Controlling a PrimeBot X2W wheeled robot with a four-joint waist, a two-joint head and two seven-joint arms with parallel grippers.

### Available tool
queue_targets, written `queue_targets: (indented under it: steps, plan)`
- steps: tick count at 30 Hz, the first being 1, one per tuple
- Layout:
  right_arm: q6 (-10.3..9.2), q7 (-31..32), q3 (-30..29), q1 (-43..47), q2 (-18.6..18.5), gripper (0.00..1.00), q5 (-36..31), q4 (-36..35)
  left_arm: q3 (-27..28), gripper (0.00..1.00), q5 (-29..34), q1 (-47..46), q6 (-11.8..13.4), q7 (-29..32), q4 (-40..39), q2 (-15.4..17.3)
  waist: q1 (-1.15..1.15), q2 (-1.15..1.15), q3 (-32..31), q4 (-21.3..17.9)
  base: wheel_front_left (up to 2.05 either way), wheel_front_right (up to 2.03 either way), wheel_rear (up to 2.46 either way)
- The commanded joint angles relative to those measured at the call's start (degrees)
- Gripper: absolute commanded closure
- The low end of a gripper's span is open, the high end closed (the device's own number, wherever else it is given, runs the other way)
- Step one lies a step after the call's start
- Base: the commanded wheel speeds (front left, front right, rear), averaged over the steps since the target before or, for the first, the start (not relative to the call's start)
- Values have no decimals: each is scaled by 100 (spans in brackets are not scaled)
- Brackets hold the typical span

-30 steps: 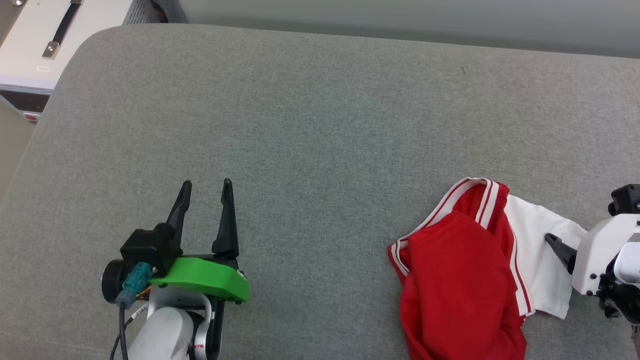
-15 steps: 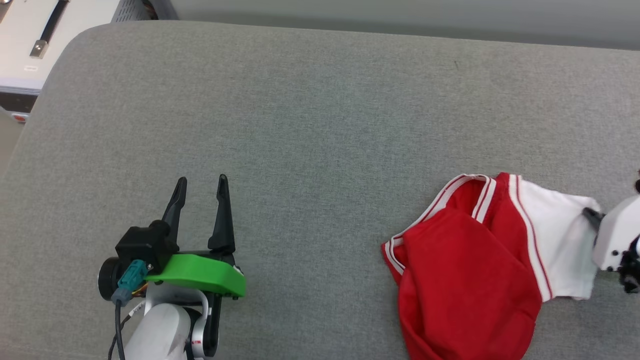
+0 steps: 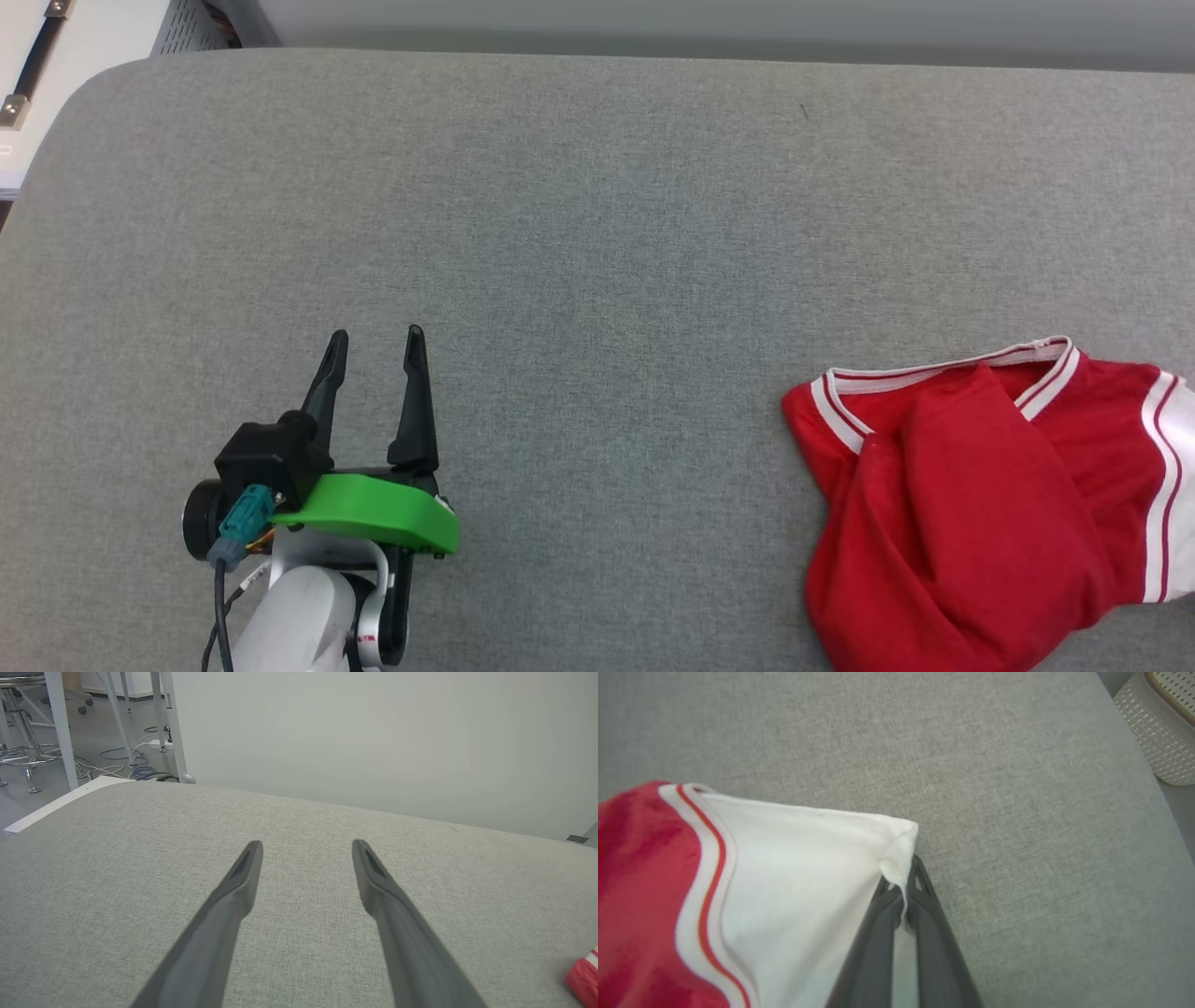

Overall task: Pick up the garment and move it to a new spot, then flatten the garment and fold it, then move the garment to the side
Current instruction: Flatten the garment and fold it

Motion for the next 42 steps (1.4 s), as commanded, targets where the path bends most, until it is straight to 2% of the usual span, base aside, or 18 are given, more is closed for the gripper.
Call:
queue_targets:
  steps: [1, 5, 6, 7, 16, 22, 32, 42]
  plan:
    - [-9, -49, -72, 109, 142, 100, -49, 103, 22, 0, 43, -90, -4, -30, 11, 28, 0, 0, 23, -18, 0, 0, 0]
    - [-9, -277, -179, 193, 457, 100, -140, 298, 25, 0, 38, -108, -6, -31, 41, 39, 0, 0, 32, -42, 0, 0, 0]
    - [-9, -405, -209, 175, 528, 64, -173, 328, 24, 0, 36, -110, -6, -31, 53, 42, 0, 0, 22, -45, 0, 0, 0]
    - [-9, -523, -219, 154, 578, 0, -208, 340, 22, 0, 35, -110, -6, -31, 65, 45, 0, 0, 7, -47, 0, 0, 0]
    - [-9, -2315, -188, 55, 955, 0, -822, -1, 12, 0, -21, 15, 13, -1, 157, 91, 0, 0, -347, 5, 0, 0, 0]
    - [-9, -3004, 73, 248, 1326, 0, -1141, -566, 9, 0, -74, 195, 60, 36, 182, 111, 0, 0, -640, 23, 0, 0, 0]
    - [-9, -3000, 676, 1115, 2033, 0, -1404, -1983, -6, 0, -157, 536, 133, 132, 123, 170, 0, 0, -1072, 35, 0, 0, 0]
    - [-9, -2818, 1125, 1771, 2378, 0, -1575, -3175, -34, 0, -153, 565, 190, 236, -9, 248, 0, 0, -1186, -16, 0, 0, 0]
